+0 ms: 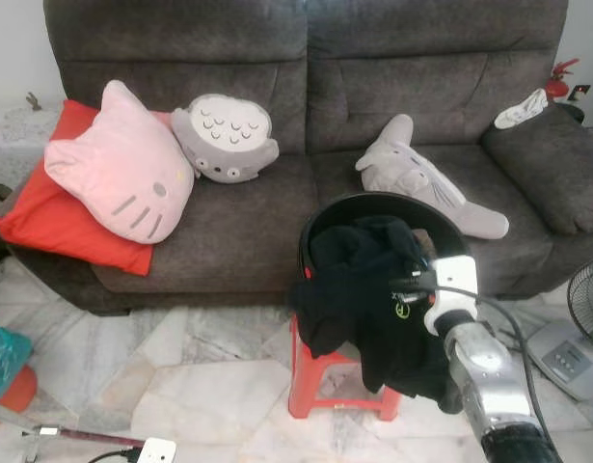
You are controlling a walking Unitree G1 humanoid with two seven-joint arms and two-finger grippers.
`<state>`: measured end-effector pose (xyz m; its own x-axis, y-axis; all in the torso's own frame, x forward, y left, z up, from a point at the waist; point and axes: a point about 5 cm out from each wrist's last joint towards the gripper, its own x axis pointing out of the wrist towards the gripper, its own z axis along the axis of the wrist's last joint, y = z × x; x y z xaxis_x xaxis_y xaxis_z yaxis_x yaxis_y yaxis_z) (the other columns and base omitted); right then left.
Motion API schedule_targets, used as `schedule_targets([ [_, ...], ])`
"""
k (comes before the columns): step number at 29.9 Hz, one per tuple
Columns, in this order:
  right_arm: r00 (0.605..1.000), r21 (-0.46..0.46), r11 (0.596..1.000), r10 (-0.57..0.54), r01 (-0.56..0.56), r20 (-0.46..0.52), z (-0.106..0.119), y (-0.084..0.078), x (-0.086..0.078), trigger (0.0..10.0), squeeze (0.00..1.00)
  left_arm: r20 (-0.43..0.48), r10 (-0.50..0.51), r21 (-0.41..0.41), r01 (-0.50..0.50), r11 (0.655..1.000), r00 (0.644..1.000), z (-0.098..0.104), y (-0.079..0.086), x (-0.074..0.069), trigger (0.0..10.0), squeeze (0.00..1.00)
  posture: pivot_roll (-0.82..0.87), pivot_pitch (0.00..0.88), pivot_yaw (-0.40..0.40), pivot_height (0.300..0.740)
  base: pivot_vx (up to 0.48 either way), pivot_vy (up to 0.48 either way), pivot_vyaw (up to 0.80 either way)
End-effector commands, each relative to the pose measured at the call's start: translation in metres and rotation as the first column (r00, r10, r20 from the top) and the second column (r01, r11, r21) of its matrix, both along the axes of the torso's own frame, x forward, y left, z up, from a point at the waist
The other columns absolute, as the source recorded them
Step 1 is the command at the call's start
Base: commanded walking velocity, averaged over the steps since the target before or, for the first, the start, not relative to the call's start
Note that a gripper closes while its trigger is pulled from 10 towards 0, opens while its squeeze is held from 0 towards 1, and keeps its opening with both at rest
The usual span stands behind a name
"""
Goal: Hang hanger
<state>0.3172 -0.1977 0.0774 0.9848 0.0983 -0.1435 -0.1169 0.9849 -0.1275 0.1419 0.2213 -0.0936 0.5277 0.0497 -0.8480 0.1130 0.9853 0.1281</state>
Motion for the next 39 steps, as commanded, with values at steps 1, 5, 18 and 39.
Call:
schedule_targets([
  [1,1.0,-0.014,1.0,0.003,-0.002,0.03,0.008,0.0,0.01,0.0,0.0,-0.023,-0.017,0.018,0.017,1.0,1.0,-0.001,0.002,-0.005,10.0,0.0,-0.08,0.032,0.039,0.74,0.0,0.0,0.0],
  [5,0.999,-0.018,1.0,-0.009,0.01,0.033,0.011,-0.003,0.017,0.0,0.0,-0.023,-0.016,0.02,0.017,1.0,1.0,-0.001,0.003,-0.005,10.0,0.0,-0.08,0.033,0.039,0.74,0.0,0.0,0.0],
  [18,0.997,-0.035,0.997,-0.067,0.068,0.025,0.013,-0.014,0.03,0.0,0.0,-0.022,-0.019,0.022,0.019,1.0,1.0,-0.002,0.002,-0.005,10.0,0.0,-0.08,0.03,0.041,0.74,0.0,0.0,0.0],
  [39,0.992,-0.032,0.996,0.082,-0.079,0.096,0.045,0.0,0.054,0.0,0.0,-0.023,-0.018,0.029,0.019,0.999,1.0,-0.001,0.003,-0.005,10.0,0.0,-0.07,0.039,0.045,0.74,0.0,0.0,0.0],
])
